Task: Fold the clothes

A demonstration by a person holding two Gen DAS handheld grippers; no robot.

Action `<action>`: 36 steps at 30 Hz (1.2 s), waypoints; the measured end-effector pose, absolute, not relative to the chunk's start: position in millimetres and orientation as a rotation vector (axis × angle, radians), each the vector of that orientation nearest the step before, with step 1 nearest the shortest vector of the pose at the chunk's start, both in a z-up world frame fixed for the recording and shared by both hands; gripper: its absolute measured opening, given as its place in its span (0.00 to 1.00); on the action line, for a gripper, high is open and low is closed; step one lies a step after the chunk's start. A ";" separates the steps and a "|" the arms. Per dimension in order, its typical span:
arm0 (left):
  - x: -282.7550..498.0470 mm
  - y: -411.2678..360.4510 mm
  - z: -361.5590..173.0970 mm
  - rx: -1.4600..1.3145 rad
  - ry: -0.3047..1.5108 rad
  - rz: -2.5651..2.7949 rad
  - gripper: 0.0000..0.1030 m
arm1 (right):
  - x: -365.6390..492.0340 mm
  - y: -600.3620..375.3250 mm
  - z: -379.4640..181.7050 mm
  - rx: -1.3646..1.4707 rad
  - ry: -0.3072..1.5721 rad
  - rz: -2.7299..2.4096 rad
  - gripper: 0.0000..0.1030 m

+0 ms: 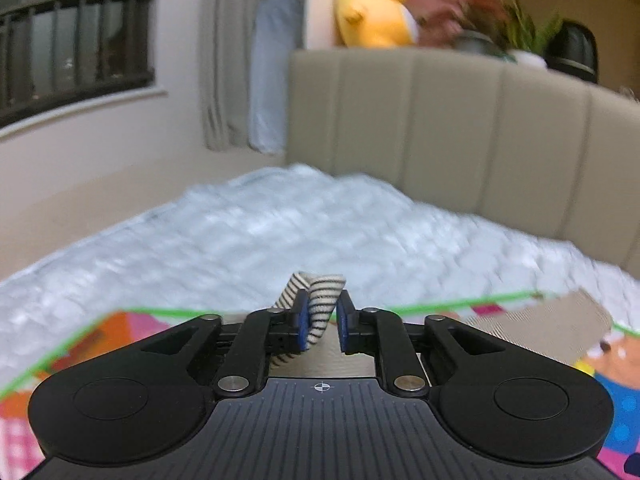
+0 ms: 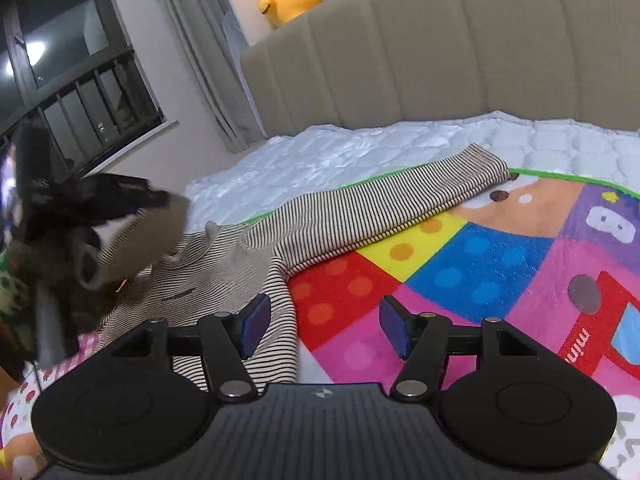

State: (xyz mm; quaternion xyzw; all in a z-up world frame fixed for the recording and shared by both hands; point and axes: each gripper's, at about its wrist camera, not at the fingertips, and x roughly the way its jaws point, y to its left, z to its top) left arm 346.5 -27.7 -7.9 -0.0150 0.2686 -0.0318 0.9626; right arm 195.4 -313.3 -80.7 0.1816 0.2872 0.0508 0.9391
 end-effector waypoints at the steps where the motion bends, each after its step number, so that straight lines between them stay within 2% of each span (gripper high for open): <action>1: 343.6 -25.2 -11.7 -0.035 0.563 -0.071 0.39 | 196.3 -313.9 -82.8 0.374 0.594 0.108 0.62; 4: 335.0 -17.7 -23.2 -0.051 0.620 -0.090 0.65 | 199.9 -313.9 -92.1 0.373 0.624 0.109 0.63; 6: 329.3 -12.6 -30.8 -0.061 0.658 -0.103 0.73 | 203.0 -313.5 -99.1 0.377 0.644 0.106 0.63; 9: 320.6 -5.1 -42.3 -0.077 0.715 -0.122 0.75 | 206.3 -314.1 -104.5 0.397 0.663 0.104 0.63; 13: 305.6 19.7 -53.6 -0.104 0.785 -0.121 0.92 | 218.9 -305.5 -95.6 0.437 0.670 0.129 0.62; 15: 296.2 47.4 -58.8 -0.128 0.795 -0.084 0.93 | 238.8 -289.0 -85.0 0.441 0.670 0.193 0.50; 16: 294.0 58.4 -63.7 -0.133 0.793 -0.053 0.93 | 253.0 -277.2 -78.9 0.434 0.672 0.228 0.48; 21: 302.1 88.6 -84.2 -0.124 0.841 0.009 0.93 | 335.2 -197.9 -69.2 0.307 0.696 0.295 0.47; 24: 308.3 99.4 -85.1 -0.070 0.817 0.038 0.93 | 362.1 -167.7 -85.4 0.242 0.769 0.260 0.46; 25: 311.1 102.6 -86.4 -0.051 0.812 0.046 0.93 | 370.7 -157.9 -91.2 0.220 0.794 0.247 0.42; 26: 313.8 105.9 -87.7 -0.032 0.807 0.055 0.93 | 379.4 -148.2 -96.9 0.199 0.819 0.234 0.22; 27: 316.7 109.0 -89.4 -0.018 0.806 0.063 0.93 | 379.1 -147.6 -91.9 0.181 0.798 0.232 0.14; 32: 326.7 120.3 -96.7 -0.024 0.830 0.077 0.93 | 370.5 -152.1 -58.5 0.099 0.655 0.228 0.11; 36: 328.2 124.4 -92.2 -0.048 0.825 0.075 0.93 | 371.4 -159.1 -49.6 0.038 0.640 0.193 0.11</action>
